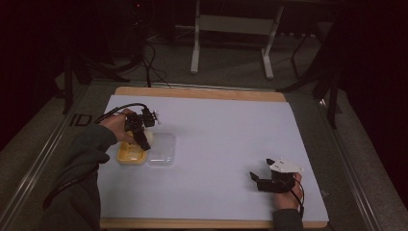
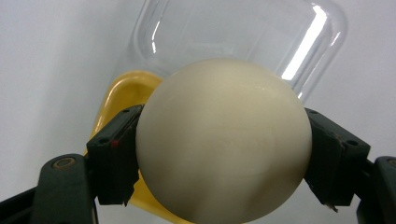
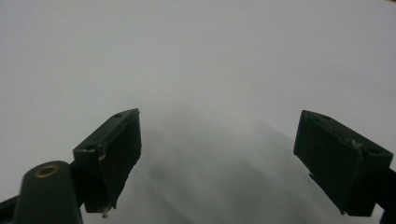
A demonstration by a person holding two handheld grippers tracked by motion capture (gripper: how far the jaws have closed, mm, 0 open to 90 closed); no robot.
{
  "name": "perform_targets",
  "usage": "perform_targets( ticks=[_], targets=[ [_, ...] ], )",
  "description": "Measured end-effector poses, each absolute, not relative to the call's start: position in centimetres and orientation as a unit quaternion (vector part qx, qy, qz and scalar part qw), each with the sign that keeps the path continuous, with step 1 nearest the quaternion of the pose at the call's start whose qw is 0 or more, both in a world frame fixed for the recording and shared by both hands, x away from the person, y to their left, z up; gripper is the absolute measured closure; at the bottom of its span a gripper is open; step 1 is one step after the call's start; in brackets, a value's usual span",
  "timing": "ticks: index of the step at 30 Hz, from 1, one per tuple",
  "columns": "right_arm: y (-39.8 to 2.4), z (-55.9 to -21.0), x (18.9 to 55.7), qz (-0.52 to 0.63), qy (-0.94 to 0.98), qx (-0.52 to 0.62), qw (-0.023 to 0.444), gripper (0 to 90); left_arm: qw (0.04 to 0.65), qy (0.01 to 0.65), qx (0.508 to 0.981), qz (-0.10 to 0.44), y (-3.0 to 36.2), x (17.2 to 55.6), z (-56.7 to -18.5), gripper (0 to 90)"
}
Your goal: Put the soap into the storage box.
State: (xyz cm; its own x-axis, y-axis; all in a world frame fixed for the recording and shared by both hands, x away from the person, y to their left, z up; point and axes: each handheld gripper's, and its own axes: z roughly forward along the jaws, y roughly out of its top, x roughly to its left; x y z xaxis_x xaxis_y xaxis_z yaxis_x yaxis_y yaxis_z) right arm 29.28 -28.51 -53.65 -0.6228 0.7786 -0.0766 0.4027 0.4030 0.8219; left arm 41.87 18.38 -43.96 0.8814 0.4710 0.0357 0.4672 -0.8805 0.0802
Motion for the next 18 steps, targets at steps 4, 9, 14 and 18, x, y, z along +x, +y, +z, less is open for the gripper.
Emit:
perform_targets(
  ticks=[4, 9, 14, 18],
  targets=[
    [-28.5, -53.7, 29.3, 0.405, 0.805, 0.367, 0.233, 14.8, 0.035, 0.246, 0.968, 0.026, 18.7, 41.9, -44.2, 23.0],
    [-28.5, -53.6, 29.3, 0.405, 0.805, 0.367, 0.233, 14.8, 0.034, 0.259, 0.965, 0.023, 19.2, 41.9, -44.8, 23.0],
    [-28.5, -53.7, 29.3, 0.405, 0.804, 0.367, 0.233, 14.8, 0.033, 0.266, 0.963, 0.021, 19.8, 41.9, -45.4, 23.0],
    [-28.5, -53.7, 29.3, 0.405, 0.805, 0.366, 0.233, 14.8, 0.030, 0.271, 0.962, 0.021, 20.2, 41.9, -45.7, 23.0]
  ],
)
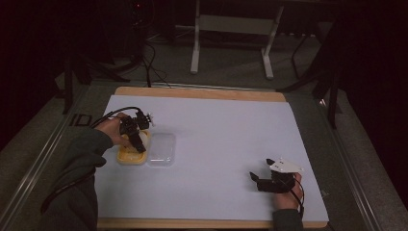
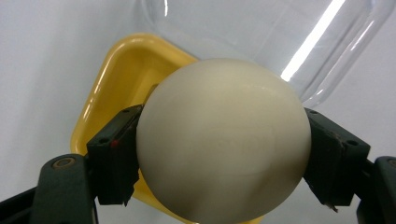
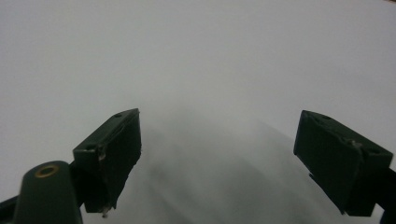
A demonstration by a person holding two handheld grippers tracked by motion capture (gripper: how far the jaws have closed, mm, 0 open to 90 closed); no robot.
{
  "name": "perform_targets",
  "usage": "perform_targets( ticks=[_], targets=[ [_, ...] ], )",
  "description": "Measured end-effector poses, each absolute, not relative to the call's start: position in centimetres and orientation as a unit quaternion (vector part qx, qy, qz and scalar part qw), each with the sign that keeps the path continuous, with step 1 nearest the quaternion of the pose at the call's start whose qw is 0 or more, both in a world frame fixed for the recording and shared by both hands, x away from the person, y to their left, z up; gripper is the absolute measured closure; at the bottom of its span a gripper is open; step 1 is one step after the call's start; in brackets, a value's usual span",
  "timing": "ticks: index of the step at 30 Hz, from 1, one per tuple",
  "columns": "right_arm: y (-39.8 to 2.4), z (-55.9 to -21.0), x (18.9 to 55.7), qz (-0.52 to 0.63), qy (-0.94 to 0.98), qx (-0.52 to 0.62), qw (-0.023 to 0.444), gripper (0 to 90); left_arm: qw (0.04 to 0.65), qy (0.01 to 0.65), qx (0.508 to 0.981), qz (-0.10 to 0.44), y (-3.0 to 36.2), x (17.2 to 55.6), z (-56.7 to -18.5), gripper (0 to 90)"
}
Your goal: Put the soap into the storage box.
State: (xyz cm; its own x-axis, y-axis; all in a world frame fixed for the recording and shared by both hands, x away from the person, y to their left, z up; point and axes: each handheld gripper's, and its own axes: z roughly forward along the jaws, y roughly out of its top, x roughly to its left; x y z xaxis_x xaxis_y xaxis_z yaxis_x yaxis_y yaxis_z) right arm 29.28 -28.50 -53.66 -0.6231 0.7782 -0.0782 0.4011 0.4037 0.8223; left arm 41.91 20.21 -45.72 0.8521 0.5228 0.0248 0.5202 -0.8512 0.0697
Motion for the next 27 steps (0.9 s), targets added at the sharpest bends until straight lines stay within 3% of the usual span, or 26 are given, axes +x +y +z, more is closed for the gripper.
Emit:
perform_targets(
  ticks=[27],
  targets=[
    [-28.4, -53.7, 29.3, 0.402, 0.806, 0.366, 0.234, 14.8, 0.030, 0.297, 0.954, 0.029, 21.7, 42.0, -46.7, 23.1]
  ],
)
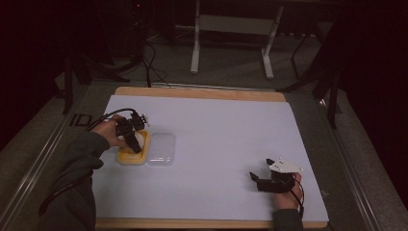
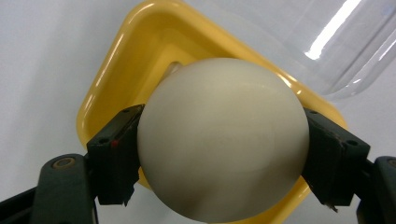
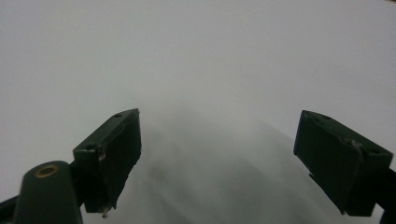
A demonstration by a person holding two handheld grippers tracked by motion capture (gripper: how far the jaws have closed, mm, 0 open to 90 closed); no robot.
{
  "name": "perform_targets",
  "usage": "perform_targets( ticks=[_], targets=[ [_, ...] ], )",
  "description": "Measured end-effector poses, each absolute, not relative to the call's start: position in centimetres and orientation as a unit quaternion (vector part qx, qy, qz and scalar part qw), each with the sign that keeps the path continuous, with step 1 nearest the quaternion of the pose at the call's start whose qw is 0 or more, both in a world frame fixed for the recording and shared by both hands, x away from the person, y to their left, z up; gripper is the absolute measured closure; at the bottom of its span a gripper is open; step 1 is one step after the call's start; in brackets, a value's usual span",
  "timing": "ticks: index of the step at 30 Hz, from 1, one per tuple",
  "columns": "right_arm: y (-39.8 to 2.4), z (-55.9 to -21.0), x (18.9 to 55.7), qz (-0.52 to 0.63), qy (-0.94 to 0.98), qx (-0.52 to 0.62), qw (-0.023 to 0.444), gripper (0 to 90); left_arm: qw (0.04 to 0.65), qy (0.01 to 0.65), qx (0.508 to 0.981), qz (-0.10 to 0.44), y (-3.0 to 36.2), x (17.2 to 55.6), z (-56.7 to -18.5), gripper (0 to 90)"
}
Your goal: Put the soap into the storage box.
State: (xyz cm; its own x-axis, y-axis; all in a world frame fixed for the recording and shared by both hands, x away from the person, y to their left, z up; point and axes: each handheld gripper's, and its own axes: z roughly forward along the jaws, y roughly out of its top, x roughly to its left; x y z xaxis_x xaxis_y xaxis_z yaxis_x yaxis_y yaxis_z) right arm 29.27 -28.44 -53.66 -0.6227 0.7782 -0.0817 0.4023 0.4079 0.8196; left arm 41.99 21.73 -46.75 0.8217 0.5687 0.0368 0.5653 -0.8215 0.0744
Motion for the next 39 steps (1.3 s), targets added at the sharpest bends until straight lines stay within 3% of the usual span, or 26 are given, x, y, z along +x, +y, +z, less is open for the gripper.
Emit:
perform_targets(
  ticks=[22, 26, 34, 39],
  targets=[
    [-28.4, -53.7, 29.3, 0.401, 0.807, 0.364, 0.234, 14.8, 0.037, 0.315, 0.948, 0.015, 22.7, 42.3, -49.0, 22.5],
    [-28.4, -53.7, 29.3, 0.401, 0.807, 0.364, 0.233, 14.8, 0.036, 0.312, 0.949, 0.013, 22.8, 42.1, -49.3, 18.7],
    [-28.3, -53.7, 29.3, 0.400, 0.808, 0.364, 0.234, 14.8, 0.094, 0.329, 0.939, 0.028, 23.9, 41.9, -48.1, 9.9],
    [-28.3, -53.7, 29.3, 0.399, 0.809, 0.364, 0.233, 14.8, 0.162, 0.334, 0.928, 0.040, 25.0, 41.4, -46.0, 14.2]
  ],
)
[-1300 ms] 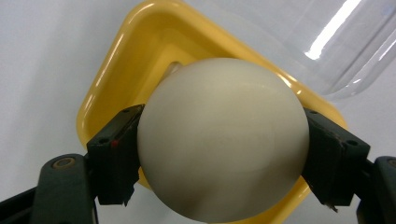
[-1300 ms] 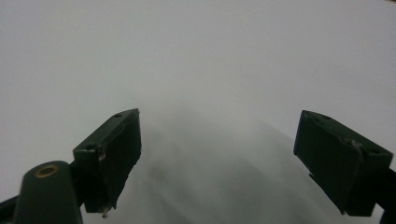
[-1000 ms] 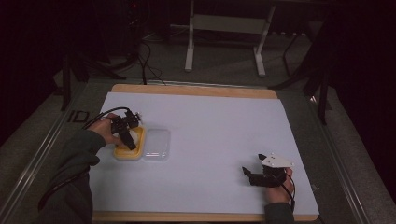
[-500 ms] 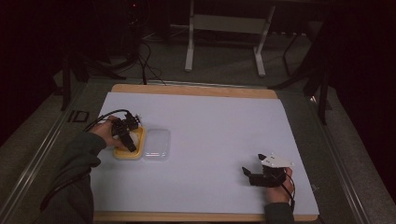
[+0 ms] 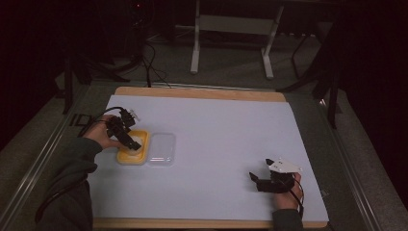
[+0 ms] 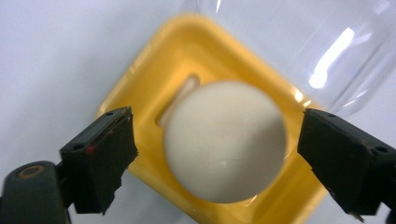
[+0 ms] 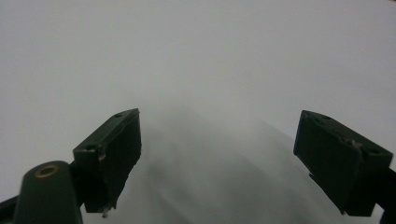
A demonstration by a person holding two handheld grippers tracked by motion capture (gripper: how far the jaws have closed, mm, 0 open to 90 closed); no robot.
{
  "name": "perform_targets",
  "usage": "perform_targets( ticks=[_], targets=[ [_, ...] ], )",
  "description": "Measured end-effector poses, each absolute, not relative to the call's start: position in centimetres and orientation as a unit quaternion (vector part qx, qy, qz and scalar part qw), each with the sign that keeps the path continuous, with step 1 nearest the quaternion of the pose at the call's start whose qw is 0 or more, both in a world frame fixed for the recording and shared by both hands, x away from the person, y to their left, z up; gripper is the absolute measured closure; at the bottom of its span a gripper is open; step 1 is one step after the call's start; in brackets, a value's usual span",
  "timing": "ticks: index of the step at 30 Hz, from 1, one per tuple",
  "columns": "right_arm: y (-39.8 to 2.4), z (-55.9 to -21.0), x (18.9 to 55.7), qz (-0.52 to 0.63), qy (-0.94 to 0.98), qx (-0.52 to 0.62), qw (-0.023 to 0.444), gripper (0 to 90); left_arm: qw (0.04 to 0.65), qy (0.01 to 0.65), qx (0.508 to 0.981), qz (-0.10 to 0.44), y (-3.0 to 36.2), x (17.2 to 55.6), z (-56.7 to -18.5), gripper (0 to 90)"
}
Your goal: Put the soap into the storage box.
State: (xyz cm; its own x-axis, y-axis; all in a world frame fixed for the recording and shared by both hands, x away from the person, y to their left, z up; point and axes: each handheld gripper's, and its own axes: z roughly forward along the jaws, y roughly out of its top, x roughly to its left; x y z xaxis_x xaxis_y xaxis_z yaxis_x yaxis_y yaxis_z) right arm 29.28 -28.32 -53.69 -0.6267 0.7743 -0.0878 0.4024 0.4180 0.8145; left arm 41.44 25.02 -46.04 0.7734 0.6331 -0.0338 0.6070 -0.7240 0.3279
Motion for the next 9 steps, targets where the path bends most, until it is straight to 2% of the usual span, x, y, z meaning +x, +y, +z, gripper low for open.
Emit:
perform_targets(
  ticks=[6, 9],
  targets=[
    [-28.3, -53.7, 29.3, 0.398, 0.809, 0.365, 0.233, 14.8, 0.197, 0.312, 0.925, 0.087, 24.7, 39.8, -43.5, 15.9],
    [-28.4, -53.7, 29.4, 0.397, 0.809, 0.366, 0.232, 14.8, 0.242, 0.296, 0.917, 0.112, 24.1, 38.1, -42.3, 15.8]
  ],
)
